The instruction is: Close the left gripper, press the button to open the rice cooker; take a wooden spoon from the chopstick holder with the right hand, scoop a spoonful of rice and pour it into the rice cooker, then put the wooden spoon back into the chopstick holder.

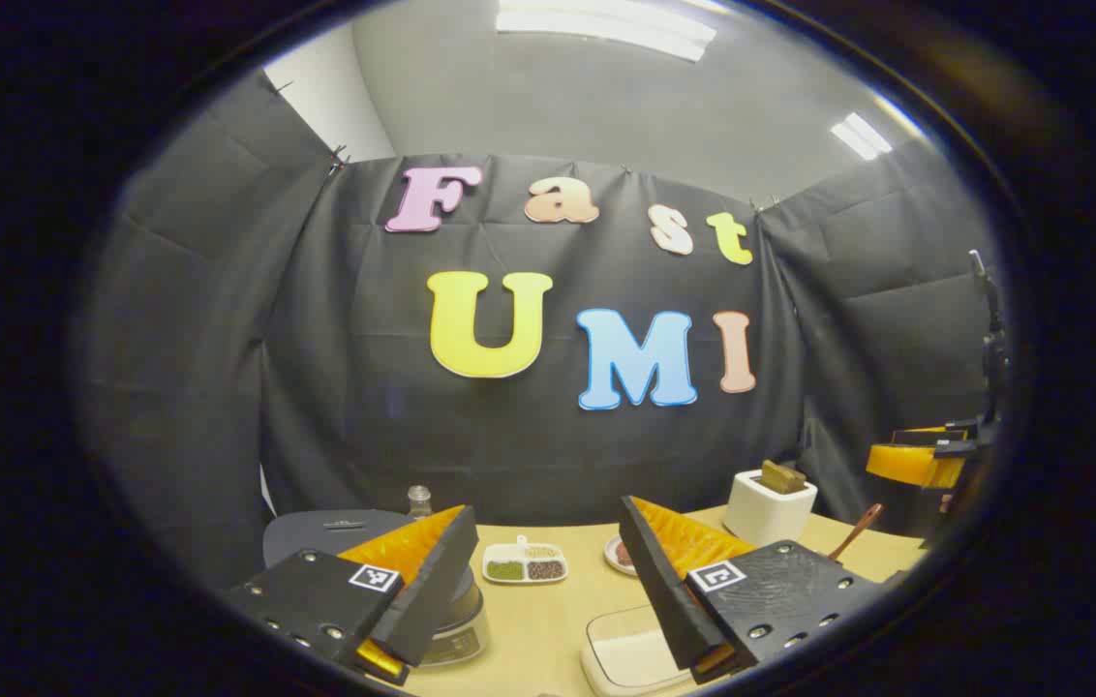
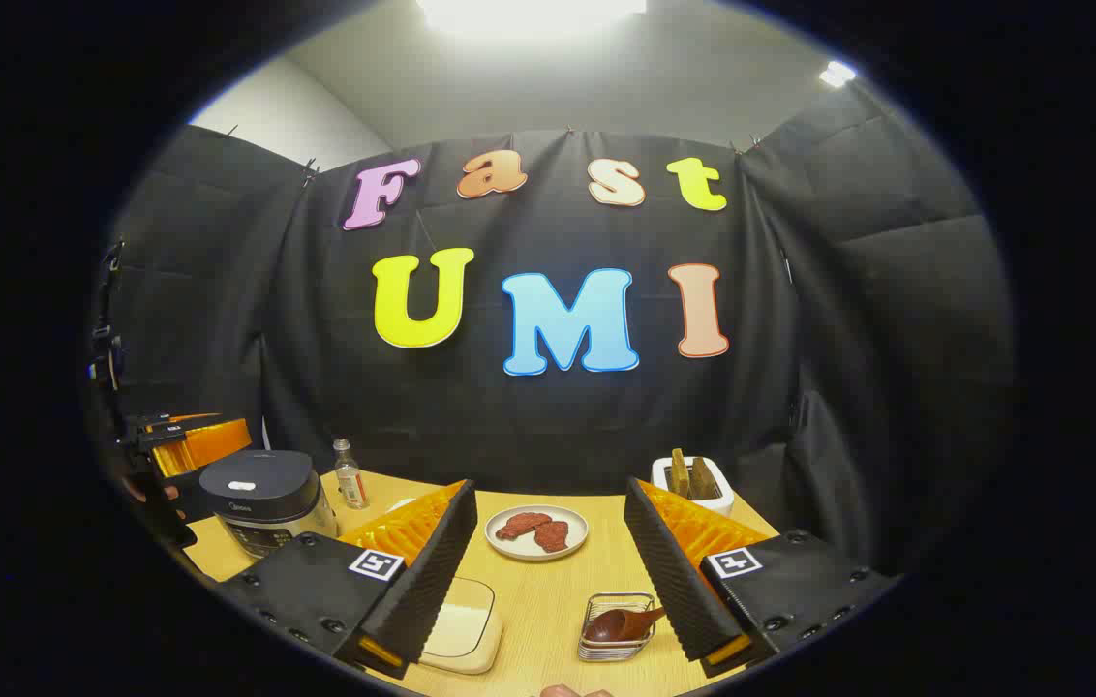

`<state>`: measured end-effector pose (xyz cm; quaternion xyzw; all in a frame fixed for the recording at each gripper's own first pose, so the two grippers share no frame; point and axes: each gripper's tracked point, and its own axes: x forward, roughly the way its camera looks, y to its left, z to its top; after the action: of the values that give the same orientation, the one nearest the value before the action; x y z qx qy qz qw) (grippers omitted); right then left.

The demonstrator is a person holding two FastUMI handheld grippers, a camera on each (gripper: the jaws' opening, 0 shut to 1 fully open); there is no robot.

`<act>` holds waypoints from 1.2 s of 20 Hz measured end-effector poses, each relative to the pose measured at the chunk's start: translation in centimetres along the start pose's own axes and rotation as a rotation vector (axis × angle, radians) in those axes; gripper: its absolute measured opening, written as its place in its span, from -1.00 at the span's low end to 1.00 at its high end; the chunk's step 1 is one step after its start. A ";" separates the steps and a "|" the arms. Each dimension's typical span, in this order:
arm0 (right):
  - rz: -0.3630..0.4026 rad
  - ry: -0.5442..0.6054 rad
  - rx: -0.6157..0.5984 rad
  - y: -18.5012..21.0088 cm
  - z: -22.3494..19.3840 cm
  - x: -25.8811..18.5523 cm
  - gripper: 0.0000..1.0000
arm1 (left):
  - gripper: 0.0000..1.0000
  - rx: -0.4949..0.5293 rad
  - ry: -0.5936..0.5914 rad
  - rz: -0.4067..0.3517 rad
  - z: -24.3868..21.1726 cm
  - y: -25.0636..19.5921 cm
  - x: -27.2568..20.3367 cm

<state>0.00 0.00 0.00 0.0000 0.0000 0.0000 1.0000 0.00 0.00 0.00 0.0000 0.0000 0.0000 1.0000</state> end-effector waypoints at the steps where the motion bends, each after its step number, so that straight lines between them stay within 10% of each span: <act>1: 0.003 0.000 0.003 0.0 0.1 0.1 0.95 | 0.79 0.003 -0.002 0.000 0.1 0.0 0.1; 24: 0.072 -0.008 0.022 0.7 1.0 1.0 0.96 | 0.79 -0.057 0.024 0.006 -0.5 3.0 1.8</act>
<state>1.01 0.73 0.96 0.0111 -0.0040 0.0359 0.9993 1.81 2.97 -0.52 -0.0283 0.0118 0.0029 0.9995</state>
